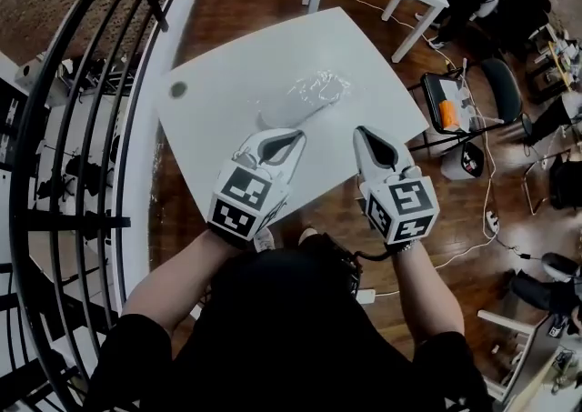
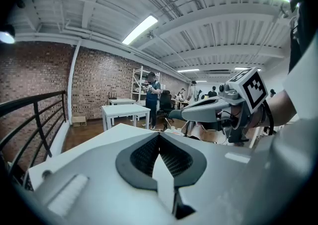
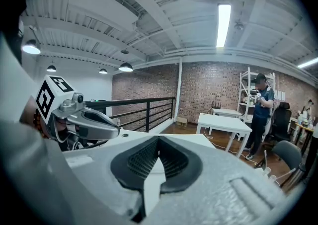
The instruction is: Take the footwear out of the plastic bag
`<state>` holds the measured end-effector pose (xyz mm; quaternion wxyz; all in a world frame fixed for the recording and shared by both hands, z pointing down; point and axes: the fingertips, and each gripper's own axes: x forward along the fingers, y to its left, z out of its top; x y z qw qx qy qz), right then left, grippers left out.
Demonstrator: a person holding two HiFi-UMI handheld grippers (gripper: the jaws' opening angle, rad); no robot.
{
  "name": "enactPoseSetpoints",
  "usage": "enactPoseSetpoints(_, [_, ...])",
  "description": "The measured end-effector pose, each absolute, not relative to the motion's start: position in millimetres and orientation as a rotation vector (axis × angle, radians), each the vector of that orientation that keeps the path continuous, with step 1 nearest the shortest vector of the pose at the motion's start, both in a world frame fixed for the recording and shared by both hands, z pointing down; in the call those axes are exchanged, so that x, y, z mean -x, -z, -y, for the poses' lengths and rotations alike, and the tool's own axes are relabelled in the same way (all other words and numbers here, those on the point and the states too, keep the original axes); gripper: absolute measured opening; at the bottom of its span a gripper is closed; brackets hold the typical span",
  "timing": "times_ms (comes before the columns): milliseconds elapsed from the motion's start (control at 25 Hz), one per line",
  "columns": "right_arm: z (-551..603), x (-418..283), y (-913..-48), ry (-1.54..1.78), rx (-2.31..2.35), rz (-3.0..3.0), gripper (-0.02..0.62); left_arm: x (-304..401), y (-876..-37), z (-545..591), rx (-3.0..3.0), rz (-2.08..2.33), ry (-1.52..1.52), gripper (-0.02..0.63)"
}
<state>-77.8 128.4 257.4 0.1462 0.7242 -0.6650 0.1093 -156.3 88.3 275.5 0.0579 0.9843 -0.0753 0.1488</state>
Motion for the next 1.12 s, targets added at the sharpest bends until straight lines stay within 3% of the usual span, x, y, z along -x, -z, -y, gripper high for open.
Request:
enactPoseSetpoints(360, [-77,-7,-286,-0.378,-1.991,1.922,-0.008,97,-308,-49,-2.913,0.302,-0.569,0.017])
enactPoseSetpoints(1120, [34,-160,-449,-0.664,-1.57,2.045,0.009,13,-472,40,-2.603,0.682,-0.988,0.017])
